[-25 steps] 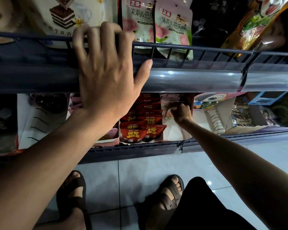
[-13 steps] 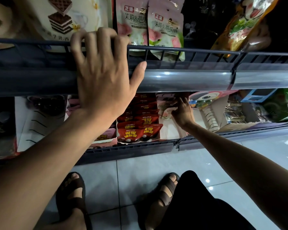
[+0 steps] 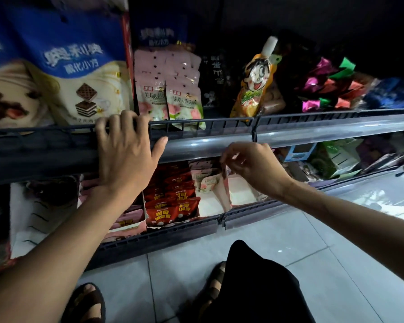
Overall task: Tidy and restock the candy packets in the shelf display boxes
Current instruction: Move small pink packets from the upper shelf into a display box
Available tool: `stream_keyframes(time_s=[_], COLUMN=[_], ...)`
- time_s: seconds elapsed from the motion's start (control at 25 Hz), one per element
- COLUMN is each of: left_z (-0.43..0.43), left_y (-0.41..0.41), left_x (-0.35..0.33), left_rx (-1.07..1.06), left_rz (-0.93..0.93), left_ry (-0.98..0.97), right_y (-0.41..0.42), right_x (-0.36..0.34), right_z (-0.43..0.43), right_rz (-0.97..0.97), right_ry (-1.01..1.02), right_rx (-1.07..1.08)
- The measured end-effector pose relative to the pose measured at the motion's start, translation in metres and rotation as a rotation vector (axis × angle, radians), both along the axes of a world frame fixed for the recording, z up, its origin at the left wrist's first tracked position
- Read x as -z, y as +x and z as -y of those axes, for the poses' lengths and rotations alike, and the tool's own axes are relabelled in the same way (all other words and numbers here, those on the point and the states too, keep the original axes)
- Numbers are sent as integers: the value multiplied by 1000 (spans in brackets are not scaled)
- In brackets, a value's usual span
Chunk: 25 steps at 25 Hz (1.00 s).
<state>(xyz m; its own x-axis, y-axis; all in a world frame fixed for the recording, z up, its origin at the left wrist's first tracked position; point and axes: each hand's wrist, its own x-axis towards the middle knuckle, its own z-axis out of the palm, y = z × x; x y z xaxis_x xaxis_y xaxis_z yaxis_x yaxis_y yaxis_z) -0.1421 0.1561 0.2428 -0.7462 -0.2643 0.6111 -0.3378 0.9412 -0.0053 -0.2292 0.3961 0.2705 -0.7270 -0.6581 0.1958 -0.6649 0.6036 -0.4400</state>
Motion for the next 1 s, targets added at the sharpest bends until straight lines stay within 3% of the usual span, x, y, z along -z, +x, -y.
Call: stream_keyframes(time_s=[0.2,0.48,0.84,1.0], left_z=[1,9,11,9], left_y=[3,1,1,0], left_x=[-6,-2,0,0], left_rx=[1,32,46,31], left_rz=[62,54,47,50], left_ry=[-29,-44,-24,-20], right_y=[-10,-65,-61,-65], right_x=[-76,-78,-82,-85], right_z=[56,139,125,111], right_rz=[-137,143,21,-44], right_ry=[-82,241,-180,-159], right_rx=[-46,216,247,180])
